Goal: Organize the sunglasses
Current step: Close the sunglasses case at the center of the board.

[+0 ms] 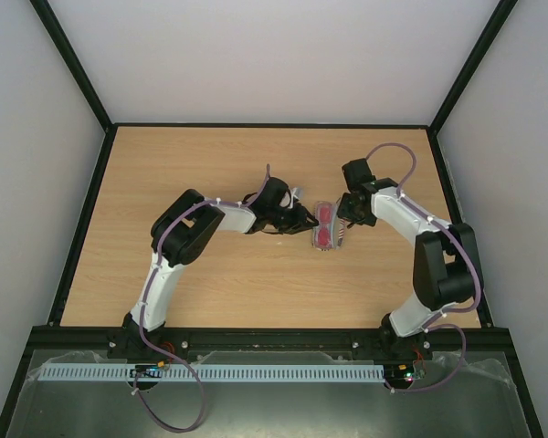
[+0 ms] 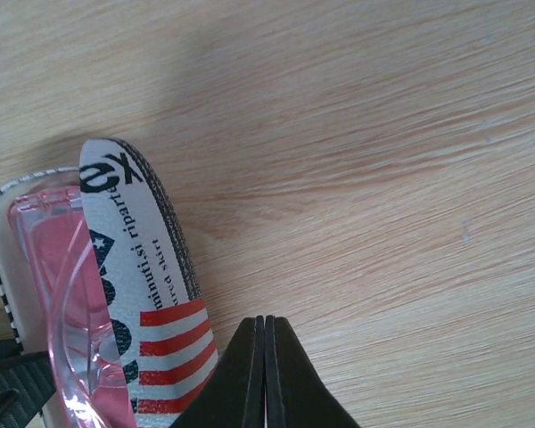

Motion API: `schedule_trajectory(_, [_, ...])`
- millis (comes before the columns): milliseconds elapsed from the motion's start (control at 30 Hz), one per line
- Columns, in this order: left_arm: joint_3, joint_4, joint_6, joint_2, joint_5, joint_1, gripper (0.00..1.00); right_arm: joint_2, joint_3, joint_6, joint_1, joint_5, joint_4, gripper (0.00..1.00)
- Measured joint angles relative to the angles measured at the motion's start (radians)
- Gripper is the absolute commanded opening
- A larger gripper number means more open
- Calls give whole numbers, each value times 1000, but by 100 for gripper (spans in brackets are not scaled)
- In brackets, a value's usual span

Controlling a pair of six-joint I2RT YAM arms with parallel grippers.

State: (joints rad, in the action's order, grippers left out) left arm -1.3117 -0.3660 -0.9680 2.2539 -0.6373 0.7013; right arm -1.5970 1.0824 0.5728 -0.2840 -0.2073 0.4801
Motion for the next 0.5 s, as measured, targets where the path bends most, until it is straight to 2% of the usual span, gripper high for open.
schedule_trajectory(500, [-7,-8,14,18,-32,-10,14,-85,62,14,-102,-23,16,1])
